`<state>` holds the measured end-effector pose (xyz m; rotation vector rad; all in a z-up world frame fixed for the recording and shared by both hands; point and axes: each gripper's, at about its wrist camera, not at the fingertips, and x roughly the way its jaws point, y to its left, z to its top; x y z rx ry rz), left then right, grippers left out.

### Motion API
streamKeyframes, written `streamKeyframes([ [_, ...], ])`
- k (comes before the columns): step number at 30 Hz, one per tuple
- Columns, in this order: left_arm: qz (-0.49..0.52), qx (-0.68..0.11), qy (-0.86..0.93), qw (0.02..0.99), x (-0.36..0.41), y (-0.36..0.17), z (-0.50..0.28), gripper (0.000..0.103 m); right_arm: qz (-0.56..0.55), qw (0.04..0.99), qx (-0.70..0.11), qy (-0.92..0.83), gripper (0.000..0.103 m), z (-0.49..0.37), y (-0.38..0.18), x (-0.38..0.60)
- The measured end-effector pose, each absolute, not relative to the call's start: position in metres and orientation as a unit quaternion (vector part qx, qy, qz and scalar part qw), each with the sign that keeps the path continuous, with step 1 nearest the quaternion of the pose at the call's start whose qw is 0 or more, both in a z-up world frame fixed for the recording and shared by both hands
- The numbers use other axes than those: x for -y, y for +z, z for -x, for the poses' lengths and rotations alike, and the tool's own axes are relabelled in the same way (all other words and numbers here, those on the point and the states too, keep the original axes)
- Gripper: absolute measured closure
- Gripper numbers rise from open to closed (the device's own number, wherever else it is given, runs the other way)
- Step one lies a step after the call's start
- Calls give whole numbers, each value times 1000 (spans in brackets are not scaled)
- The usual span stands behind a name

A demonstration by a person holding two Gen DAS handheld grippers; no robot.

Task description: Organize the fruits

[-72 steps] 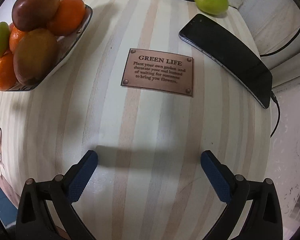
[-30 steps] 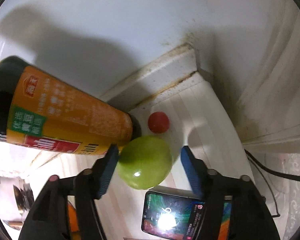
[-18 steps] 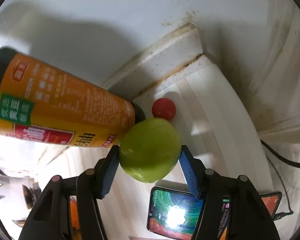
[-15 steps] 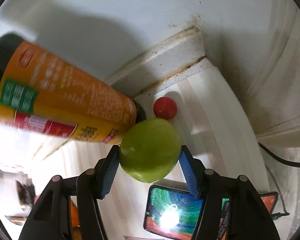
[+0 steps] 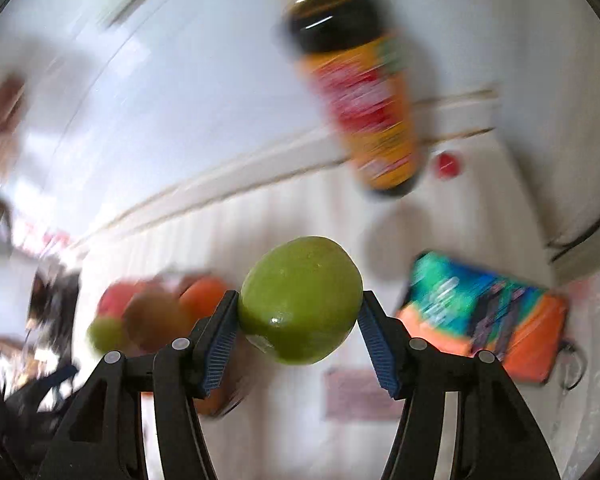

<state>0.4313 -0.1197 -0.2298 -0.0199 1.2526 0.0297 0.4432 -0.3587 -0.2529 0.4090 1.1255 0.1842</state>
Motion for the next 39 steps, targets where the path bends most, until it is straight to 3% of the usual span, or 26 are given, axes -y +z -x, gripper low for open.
streamKeyframes([
  [15, 22, -592, 27, 805, 111, -240, -428, 1, 16, 749, -612, 254, 41, -447, -311, 279],
  [39, 29, -596, 43, 801, 116, -246, -422, 1, 43, 728, -610, 309, 40, -464, -332, 281],
])
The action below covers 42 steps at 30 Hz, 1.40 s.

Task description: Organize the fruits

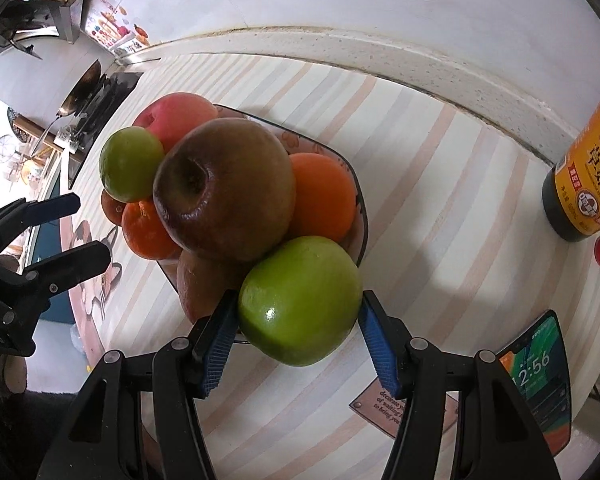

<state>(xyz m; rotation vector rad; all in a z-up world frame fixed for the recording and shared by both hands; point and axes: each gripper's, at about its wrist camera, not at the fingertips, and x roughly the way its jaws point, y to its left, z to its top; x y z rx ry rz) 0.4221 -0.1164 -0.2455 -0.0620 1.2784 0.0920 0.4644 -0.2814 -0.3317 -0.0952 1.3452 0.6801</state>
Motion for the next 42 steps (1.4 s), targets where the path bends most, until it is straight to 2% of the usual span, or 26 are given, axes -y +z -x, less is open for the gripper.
streamKeyframes([
  [27, 23, -598, 44, 800, 124, -247, -420, 1, 0, 728, -612, 309, 40, -464, -329, 304],
  [37, 24, -598, 44, 800, 123, -246, -419, 1, -60, 722, -617, 308, 40, -466, -328, 316],
  [42, 23, -598, 44, 800, 122, -246, -420, 1, -37, 733, -608, 303, 43, -461, -326, 311],
])
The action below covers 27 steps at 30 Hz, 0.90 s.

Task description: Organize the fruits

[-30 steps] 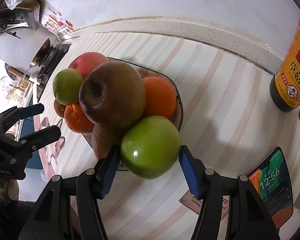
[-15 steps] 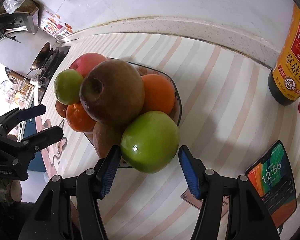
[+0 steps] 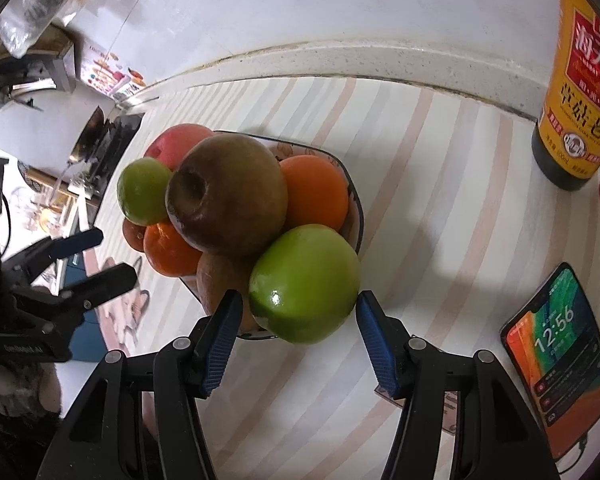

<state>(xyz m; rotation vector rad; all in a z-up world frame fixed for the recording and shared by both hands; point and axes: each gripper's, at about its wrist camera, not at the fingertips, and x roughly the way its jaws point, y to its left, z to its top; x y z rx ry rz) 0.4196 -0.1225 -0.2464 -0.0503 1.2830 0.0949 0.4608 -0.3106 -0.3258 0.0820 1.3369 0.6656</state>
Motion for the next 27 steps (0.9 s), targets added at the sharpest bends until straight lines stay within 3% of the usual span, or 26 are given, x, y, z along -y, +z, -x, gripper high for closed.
streamKeyframes([
  [11, 21, -597, 42, 801, 122, -245, -420, 1, -86, 728, -611, 300, 43, -471, -323, 322],
  [27, 21, -599, 43, 799, 122, -249, -421, 1, -62, 732, -609, 299, 45, -469, -323, 317],
])
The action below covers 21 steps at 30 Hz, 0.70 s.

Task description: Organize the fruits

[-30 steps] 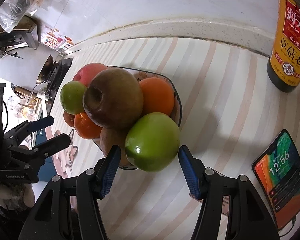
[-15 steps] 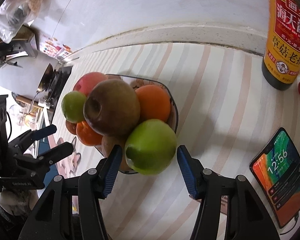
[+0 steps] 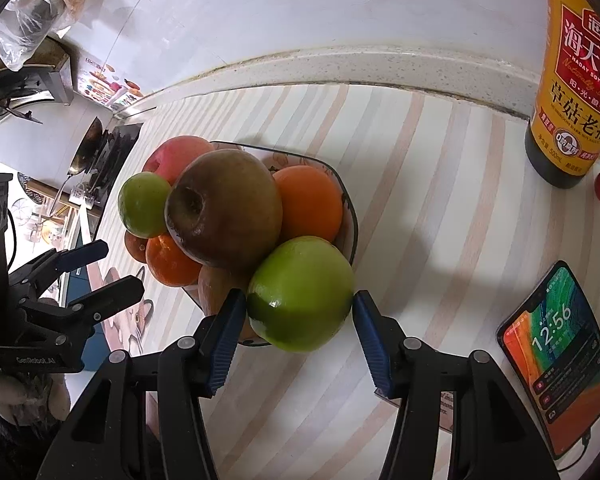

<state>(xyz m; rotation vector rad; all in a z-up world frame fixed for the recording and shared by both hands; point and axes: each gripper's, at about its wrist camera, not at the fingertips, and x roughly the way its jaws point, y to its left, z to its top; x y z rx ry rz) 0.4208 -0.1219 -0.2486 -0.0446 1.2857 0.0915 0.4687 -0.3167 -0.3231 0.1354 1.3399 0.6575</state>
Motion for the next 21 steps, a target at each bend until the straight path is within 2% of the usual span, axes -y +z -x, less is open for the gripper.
streamKeyframes([
  [21, 17, -598, 46, 800, 125, -248, -422, 1, -56, 730, -610, 303, 45, -470, -323, 316],
])
